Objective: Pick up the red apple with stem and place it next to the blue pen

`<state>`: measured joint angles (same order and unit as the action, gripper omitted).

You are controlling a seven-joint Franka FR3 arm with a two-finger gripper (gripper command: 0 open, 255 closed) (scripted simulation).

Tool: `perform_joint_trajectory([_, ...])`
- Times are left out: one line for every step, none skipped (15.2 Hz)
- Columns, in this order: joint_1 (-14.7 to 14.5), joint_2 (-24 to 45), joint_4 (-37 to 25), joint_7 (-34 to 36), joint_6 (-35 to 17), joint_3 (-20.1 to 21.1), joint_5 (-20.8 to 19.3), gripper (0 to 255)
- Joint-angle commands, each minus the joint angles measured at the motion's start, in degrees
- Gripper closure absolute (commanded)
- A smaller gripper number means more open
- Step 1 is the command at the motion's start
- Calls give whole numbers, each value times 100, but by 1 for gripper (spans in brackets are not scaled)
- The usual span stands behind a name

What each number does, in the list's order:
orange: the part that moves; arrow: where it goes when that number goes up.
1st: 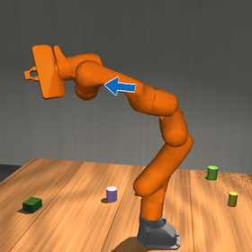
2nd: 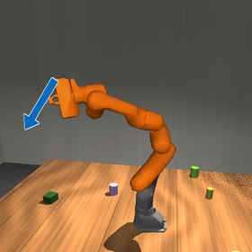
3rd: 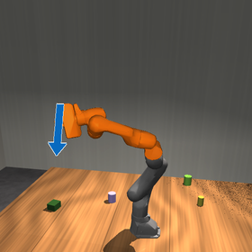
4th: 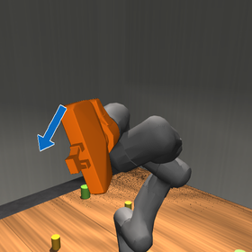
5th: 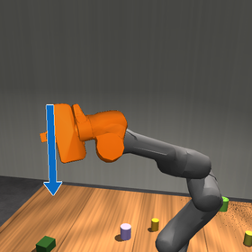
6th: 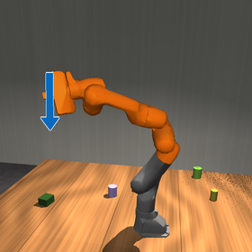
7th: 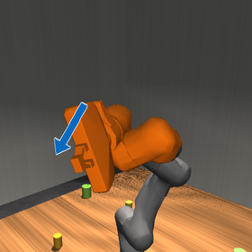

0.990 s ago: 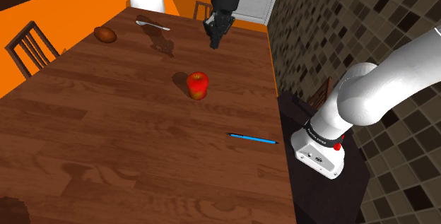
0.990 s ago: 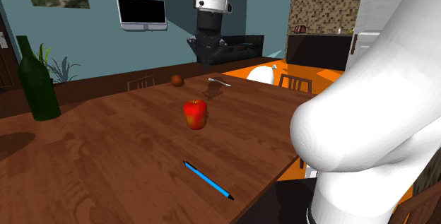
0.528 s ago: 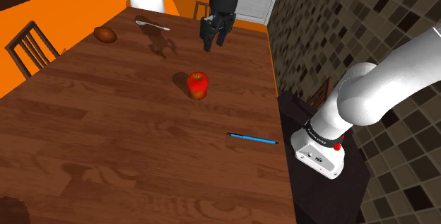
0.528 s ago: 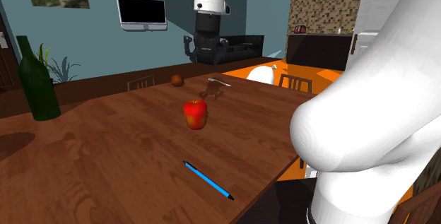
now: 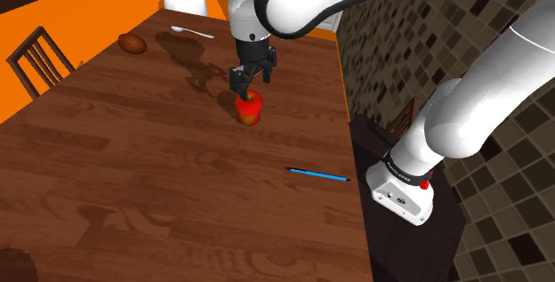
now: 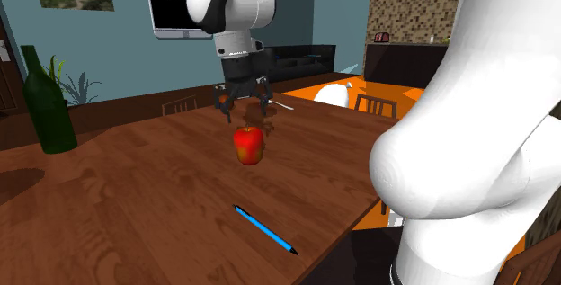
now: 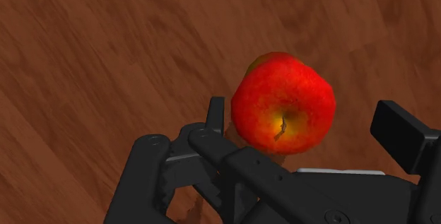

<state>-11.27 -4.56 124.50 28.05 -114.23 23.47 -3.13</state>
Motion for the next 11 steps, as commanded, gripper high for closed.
perform_joint_trajectory([-39,295,-56,295,-2,96,-275,0])
perform_joint_trajectory([-40,317,0,305,-79,90,-290,0])
perform_joint_trajectory([-39,341,55,316,-155,87,-306,0])
perform_joint_trajectory([-36,366,109,327,-231,84,-322,0])
perform_joint_trajectory([-33,392,162,339,-307,82,-339,0])
perform_joint_trajectory([-30,420,214,352,-384,79,-358,0])
perform_joint_trajectory([-27,450,264,365,-460,76,-377,0])
perform_joint_trajectory([-23,498,341,388,-580,72,-410,0])
perform_joint_trajectory([-23,498,341,388,-580,71,-410,0])
perform_joint_trajectory([-23,498,341,387,-580,71,-409,0])
perform_joint_trajectory([-23,498,341,388,-580,71,-410,0])
